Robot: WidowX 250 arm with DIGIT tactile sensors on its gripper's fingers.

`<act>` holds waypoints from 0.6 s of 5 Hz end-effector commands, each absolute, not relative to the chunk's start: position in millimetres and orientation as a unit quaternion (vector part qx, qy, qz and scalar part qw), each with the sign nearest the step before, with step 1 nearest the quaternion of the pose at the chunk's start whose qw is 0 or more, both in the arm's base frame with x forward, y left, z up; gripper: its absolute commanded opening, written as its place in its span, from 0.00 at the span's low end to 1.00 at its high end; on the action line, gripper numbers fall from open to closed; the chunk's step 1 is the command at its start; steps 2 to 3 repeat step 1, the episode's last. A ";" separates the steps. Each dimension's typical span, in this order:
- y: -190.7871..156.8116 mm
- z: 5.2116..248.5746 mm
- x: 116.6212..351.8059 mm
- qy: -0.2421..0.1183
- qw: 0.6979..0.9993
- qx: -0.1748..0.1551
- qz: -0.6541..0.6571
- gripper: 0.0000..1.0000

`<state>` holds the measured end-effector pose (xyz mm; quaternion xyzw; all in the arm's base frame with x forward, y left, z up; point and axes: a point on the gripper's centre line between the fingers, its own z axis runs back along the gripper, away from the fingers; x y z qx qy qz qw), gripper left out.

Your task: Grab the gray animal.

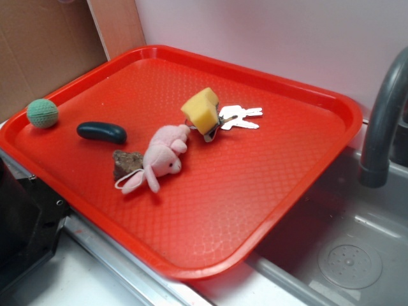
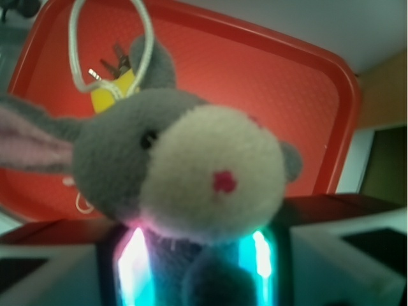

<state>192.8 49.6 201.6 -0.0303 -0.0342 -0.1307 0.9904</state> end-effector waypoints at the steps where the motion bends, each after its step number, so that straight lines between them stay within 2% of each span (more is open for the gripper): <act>1: 49.9 222.6 203.7 -0.078 0.997 0.003 0.029 0.00; 3: 49.9 222.6 203.7 -0.078 0.997 0.003 0.029 0.00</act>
